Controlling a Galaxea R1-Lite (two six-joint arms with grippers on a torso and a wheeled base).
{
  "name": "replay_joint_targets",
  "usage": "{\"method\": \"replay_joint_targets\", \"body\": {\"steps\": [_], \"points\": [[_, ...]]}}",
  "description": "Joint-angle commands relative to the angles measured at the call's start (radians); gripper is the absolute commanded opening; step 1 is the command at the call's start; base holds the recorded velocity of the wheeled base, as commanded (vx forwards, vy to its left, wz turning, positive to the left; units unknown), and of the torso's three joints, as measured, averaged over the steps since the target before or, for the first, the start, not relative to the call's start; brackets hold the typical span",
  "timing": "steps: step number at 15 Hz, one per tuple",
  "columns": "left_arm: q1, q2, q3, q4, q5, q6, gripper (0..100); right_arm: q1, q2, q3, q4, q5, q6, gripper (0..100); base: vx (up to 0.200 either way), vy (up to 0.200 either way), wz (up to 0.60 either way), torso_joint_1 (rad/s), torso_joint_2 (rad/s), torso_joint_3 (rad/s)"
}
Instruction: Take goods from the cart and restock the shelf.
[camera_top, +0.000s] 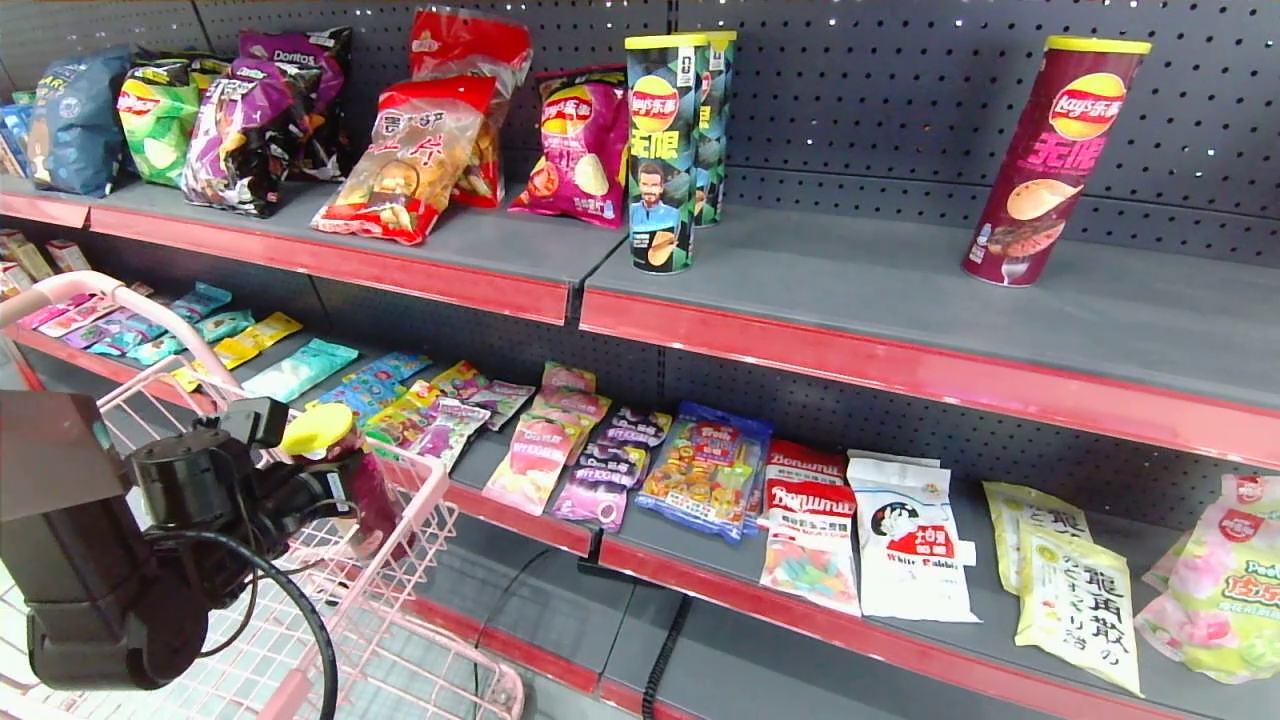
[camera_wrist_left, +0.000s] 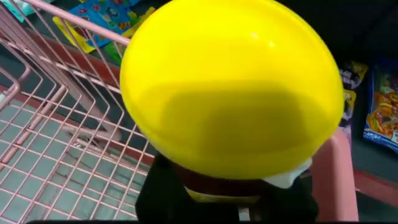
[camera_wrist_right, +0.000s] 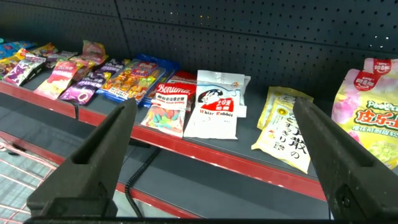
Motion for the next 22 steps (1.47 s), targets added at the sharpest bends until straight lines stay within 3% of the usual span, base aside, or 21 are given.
{"method": "replay_joint_targets", "body": {"steps": [1,2,4,5,6,7,8,9,10,14,17,20,22], "points": [[0.01,-0.133,0.046,0.026,-0.022,-0.002,0,0.0,0.001,0.0,0.0,0.0,0.001,100,0.0,0.0,0.0,0.0,0.0,0.0],[0.018,-0.184,0.05,0.055,-0.028,-0.002,0,0.0,0.001,0.0,0.0,0.0,0.0,100,0.0,0.0,0.0,0.0,0.0,0.0],[0.053,-0.532,0.013,0.413,-0.085,-0.003,0,0.0,0.001,0.0,0.0,0.002,0.0,100,0.0,0.0,0.0,0.0,0.0,0.0],[0.058,-0.635,-0.031,0.543,-0.095,-0.005,0,0.0,0.001,0.0,0.0,0.002,0.0,100,0.0,0.0,0.0,0.0,0.0,0.0],[0.067,-0.79,-0.134,0.766,-0.102,-0.012,0,0.0,0.001,0.0,0.0,0.002,0.0,100,0.0,0.0,0.0,0.0,0.0,0.0],[0.076,-0.892,-0.214,0.924,-0.117,-0.012,0,0.0,0.001,0.0,0.0,0.002,0.0,100,0.0,0.0,0.0,0.0,0.0,0.0],[0.078,-0.96,-0.26,1.031,-0.137,-0.012,0,0.0,0.001,0.0,0.0,0.002,0.0,100,0.0,0.0,0.0,0.0,0.0,0.0],[0.078,-1.11,-0.315,1.221,-0.18,-0.011,0,0.0,0.001,0.0,0.0,0.002,0.0,100,0.0,0.0,0.0,0.0,0.0,0.0],[0.076,-1.204,-0.313,1.301,-0.198,-0.006,0,0.0,0.001,0.0,0.0,0.0,-0.002,100,0.0,0.0,0.0,0.0,0.0,0.0],[0.07,-1.492,-0.192,1.396,-0.203,0.004,0,0.0,0.001,0.0,0.0,0.002,0.0,100,0.0,0.0,0.0,0.0,0.0,0.0],[0.065,-1.643,-0.08,1.407,-0.203,0.055,0,0.0,0.001,0.0,0.0,0.002,0.001,100,0.0,0.0,0.0,0.063,-0.2,-0.125],[0.068,-1.673,-0.059,1.412,-0.191,0.081,0,0.0,0.001,0.0,0.0,0.002,0.001,100,0.0,0.0,0.0,0.175,-0.48,-0.305],[0.079,-1.666,-0.056,1.41,-0.117,0.081,0,0.0,0.001,0.0,0.0,0.002,0.001,100,0.0,0.0,0.0,0.205,-0.55,-0.337]]}}
